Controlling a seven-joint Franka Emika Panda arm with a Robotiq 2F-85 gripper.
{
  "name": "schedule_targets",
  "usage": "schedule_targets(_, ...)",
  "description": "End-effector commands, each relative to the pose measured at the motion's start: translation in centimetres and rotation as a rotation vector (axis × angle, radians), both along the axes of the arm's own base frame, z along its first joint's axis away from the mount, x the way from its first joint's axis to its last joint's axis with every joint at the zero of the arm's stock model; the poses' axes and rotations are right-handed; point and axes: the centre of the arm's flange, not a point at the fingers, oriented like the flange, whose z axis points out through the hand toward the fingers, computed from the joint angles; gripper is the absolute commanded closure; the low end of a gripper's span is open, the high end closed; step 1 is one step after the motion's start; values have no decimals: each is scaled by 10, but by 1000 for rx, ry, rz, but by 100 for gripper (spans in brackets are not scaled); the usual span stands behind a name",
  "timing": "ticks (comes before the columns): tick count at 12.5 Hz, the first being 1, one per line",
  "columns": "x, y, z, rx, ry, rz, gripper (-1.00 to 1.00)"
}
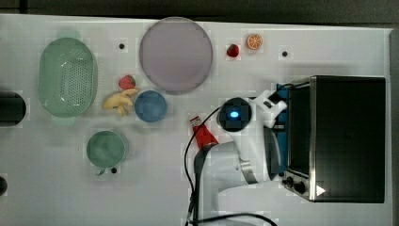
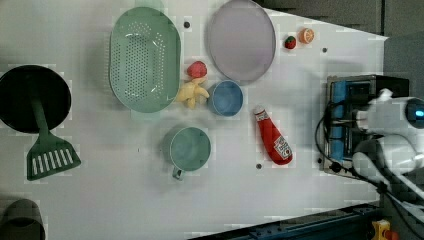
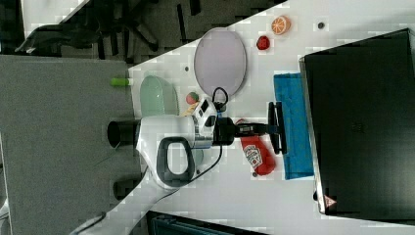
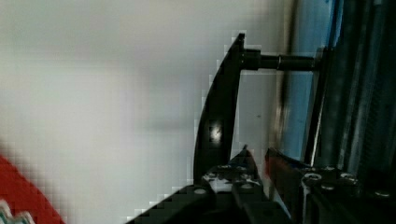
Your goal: Flap open oven.
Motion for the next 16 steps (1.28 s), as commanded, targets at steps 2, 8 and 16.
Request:
schedule_targets(2, -4, 51, -48, -107, -24, -35, 65)
schedule_targets(8, -11, 91, -116, -244, -63, -30, 65)
schedule_targets(16, 59, 123, -44, -121, -272, -164, 65)
